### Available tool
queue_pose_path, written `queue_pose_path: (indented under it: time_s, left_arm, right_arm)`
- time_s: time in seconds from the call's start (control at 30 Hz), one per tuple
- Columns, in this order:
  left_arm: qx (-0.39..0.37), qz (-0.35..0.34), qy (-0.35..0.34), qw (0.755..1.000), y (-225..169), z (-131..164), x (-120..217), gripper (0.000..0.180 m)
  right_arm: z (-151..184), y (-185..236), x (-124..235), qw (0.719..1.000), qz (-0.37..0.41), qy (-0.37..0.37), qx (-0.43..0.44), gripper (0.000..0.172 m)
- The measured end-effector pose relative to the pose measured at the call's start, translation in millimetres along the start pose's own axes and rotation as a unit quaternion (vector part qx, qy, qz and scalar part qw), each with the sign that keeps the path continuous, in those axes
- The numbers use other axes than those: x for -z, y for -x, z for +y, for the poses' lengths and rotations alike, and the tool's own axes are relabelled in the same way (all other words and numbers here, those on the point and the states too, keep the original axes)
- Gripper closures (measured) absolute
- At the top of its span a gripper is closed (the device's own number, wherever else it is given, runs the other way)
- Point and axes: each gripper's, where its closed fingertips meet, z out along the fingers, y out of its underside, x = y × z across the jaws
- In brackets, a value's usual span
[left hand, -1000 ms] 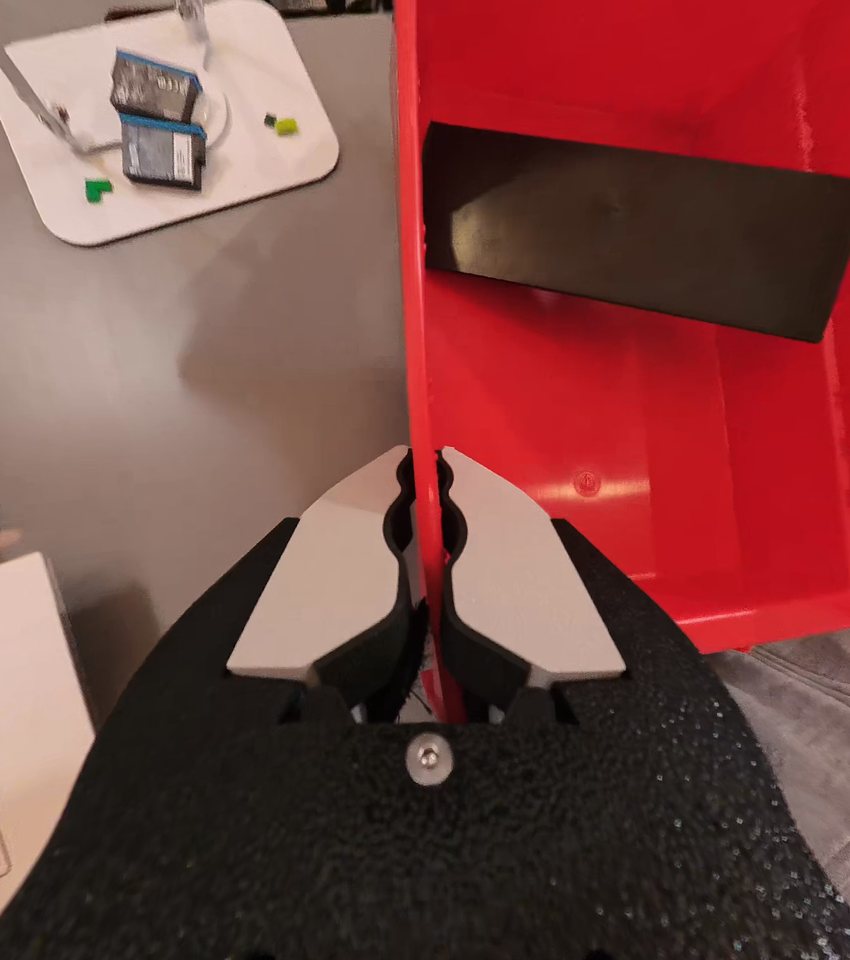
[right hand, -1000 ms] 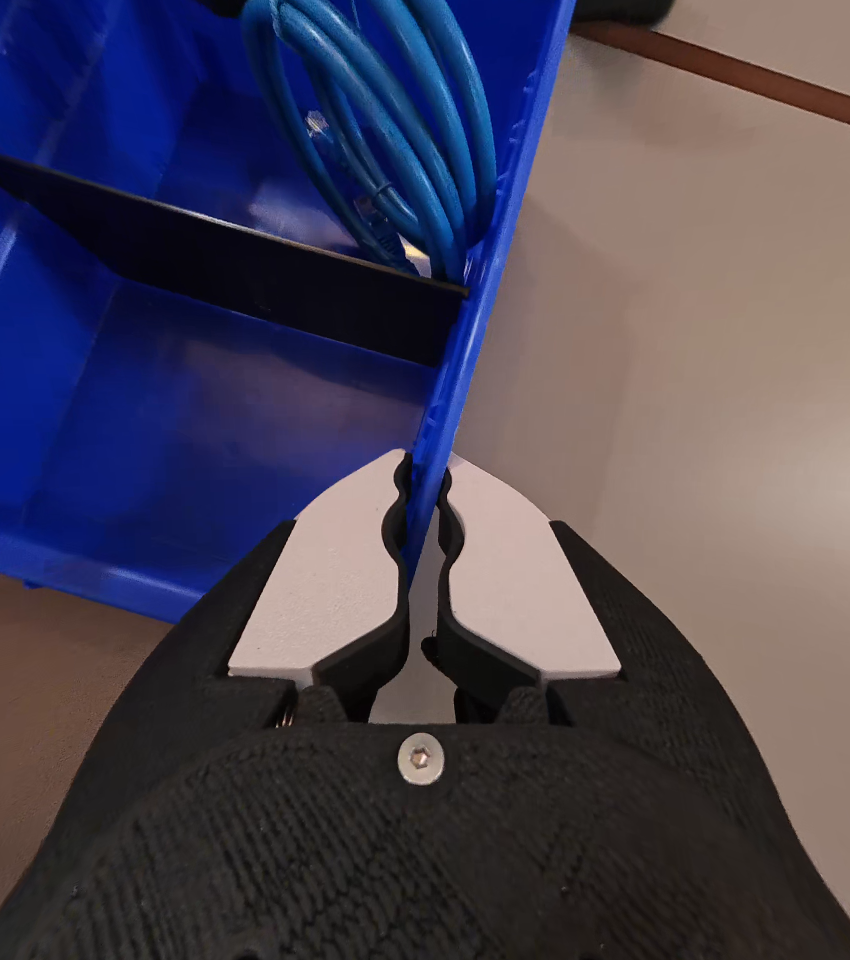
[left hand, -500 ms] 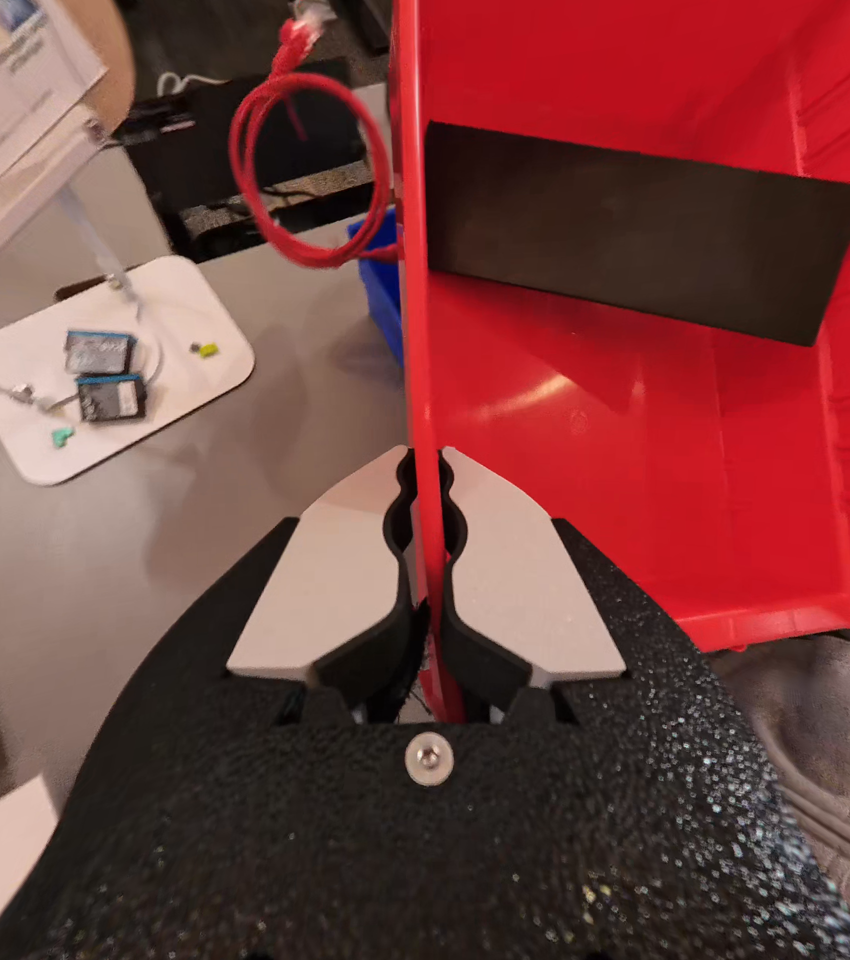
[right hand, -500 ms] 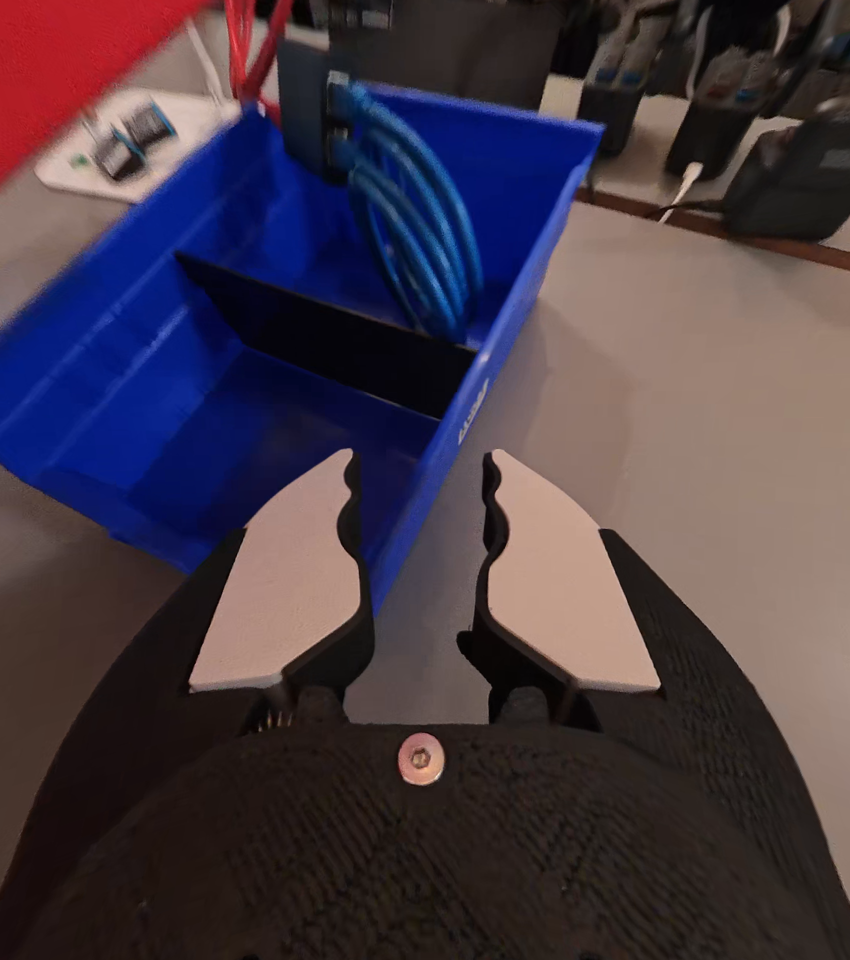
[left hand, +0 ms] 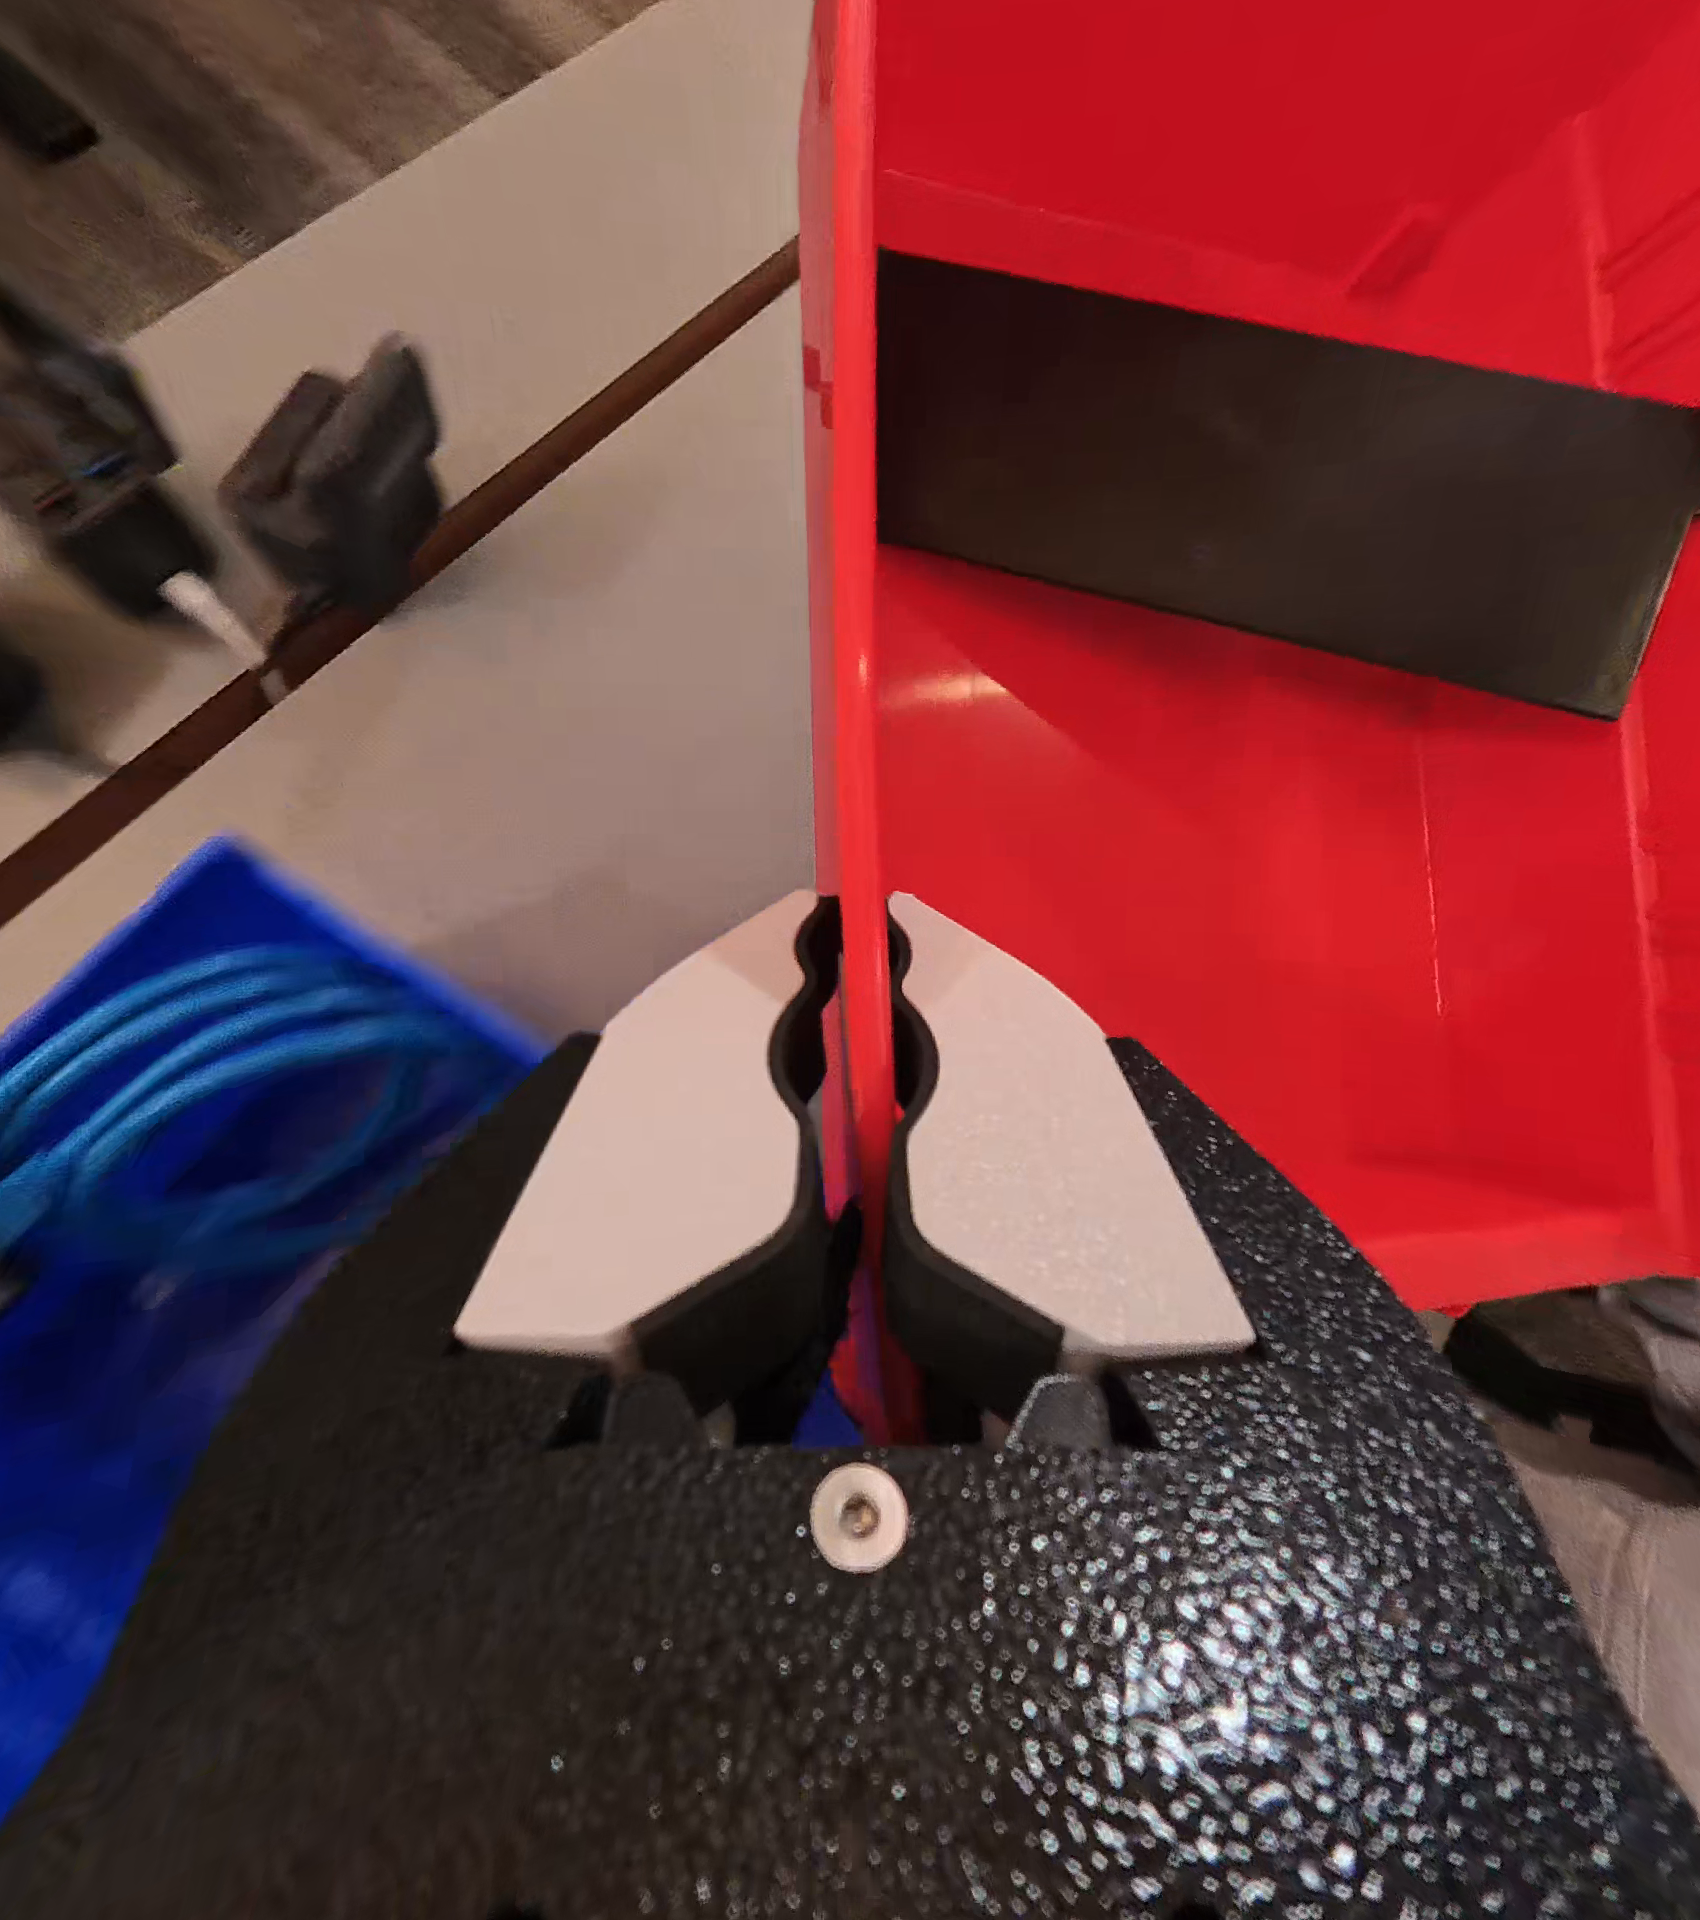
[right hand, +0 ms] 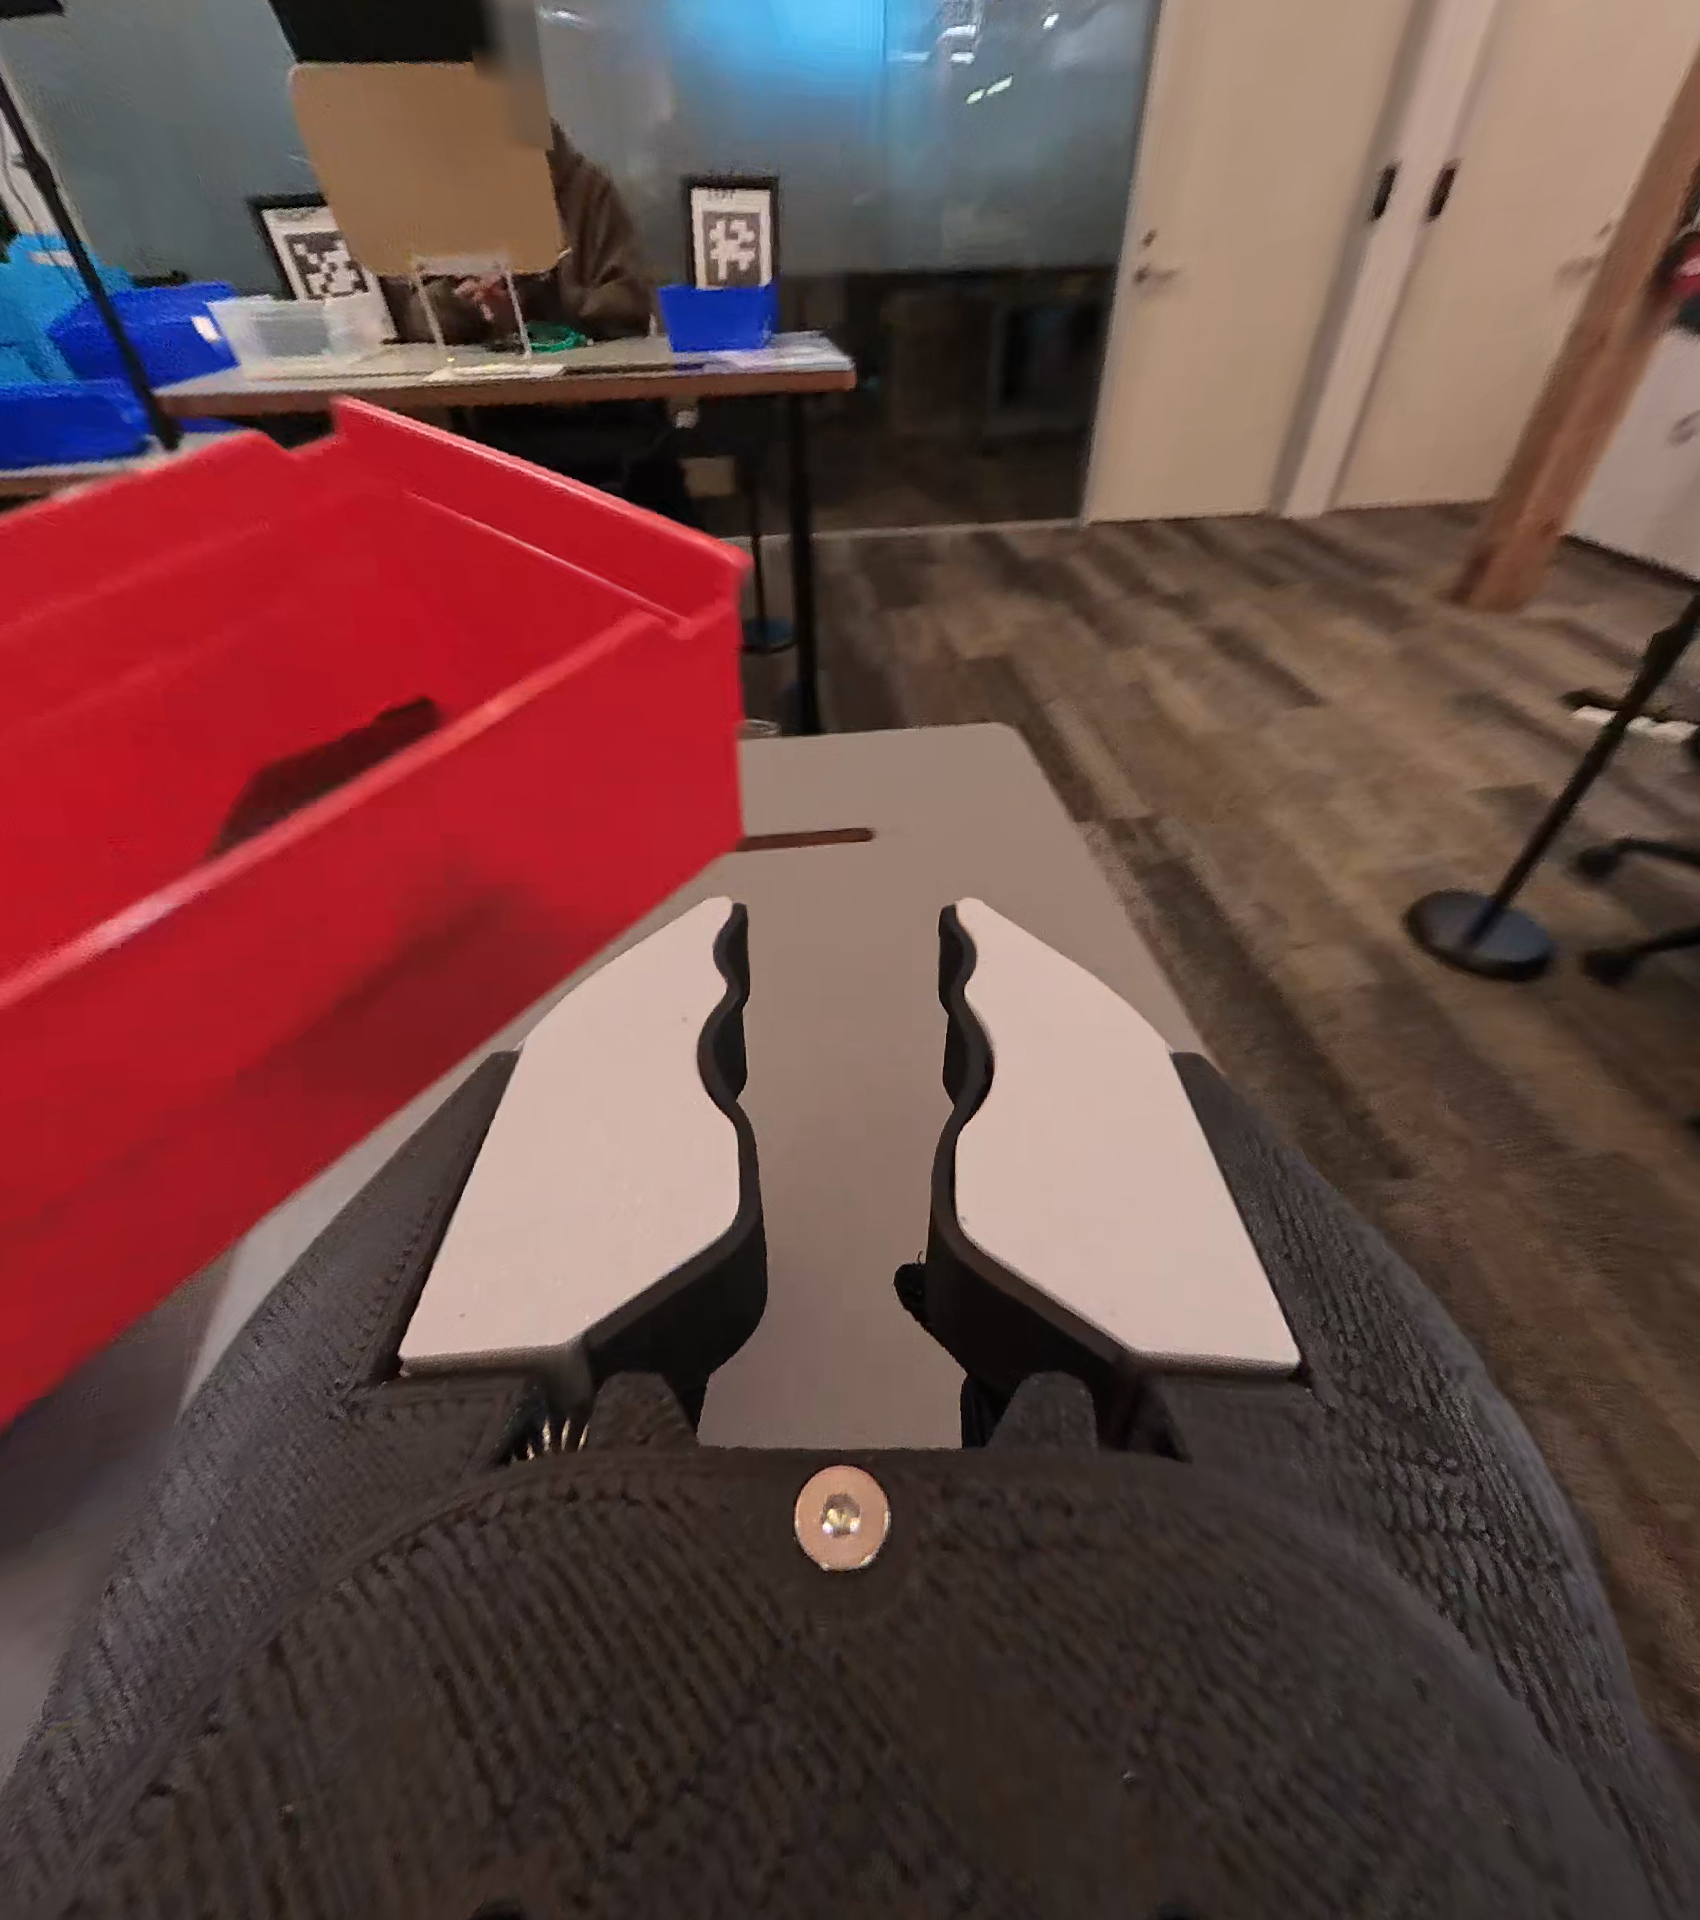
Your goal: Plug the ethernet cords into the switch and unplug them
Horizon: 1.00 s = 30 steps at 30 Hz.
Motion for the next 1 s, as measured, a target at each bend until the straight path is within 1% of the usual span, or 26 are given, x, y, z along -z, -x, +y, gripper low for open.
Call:
queue_pose_path:
  time_s: [0.07, 0.13, 0.23, 0.33, 0.47, 0.53, 0.6, 0.67, 0.73, 0.8, 0.97, 1.0]
  left_arm:
    - [0.002, 0.007, -0.013, 1.000, -19, -16, -39, 0.174]
    - [0.023, 0.010, -0.015, 1.000, -31, -19, -76, 0.174]
    - [0.061, -0.001, 0.002, 0.998, -39, -6, -120, 0.174]
    - [0.090, -0.025, 0.021, 0.995, -36, 15, -146, 0.174]
    - [0.105, -0.077, 0.039, 0.991, -24, 43, -154, 0.173]
    - [0.133, -0.083, 0.046, 0.987, -21, 57, -155, 0.173]
    - [0.163, -0.084, 0.036, 0.982, -19, 68, -155, 0.173]
    - [0.213, -0.071, 0.019, 0.974, -21, 78, -156, 0.172]
    - [0.252, -0.048, -0.024, 0.966, -29, 78, -152, 0.163]
    - [0.275, -0.027, -0.050, 0.960, -38, 79, -149, 0.155]
    - [0.280, 0.066, -0.086, 0.954, -78, 84, -137, 0.125]
    - [0.272, 0.076, -0.086, 0.956, -83, 86, -133, 0.123]
  right_arm:
    - [-11, -11, 5, 1.000, -0.001, -0.011, 0.016, 0.139]
    - [-15, -14, 5, 0.999, -0.016, -0.018, 0.029, 0.141]
    - [-7, -11, -6, 0.998, -0.043, -0.012, 0.048, 0.142]
    - [8, 0, -20, 0.995, -0.085, 0.002, 0.055, 0.142]
    - [24, 17, -32, 0.988, -0.138, 0.002, 0.066, 0.142]
    - [25, 22, -37, 0.985, -0.153, 0.006, 0.075, 0.142]
    - [22, 29, -37, 0.982, -0.171, -0.006, 0.074, 0.144]
    - [24, 36, -37, 0.979, -0.193, -0.008, 0.070, 0.145]
    - [25, 39, -38, 0.977, -0.203, -0.007, 0.071, 0.145]
    - [27, 40, -38, 0.974, -0.212, -0.009, 0.077, 0.145]
    - [34, 47, -38, 0.964, -0.246, -0.013, 0.102, 0.145]
    - [38, 49, -38, 0.960, -0.256, -0.008, 0.113, 0.144]
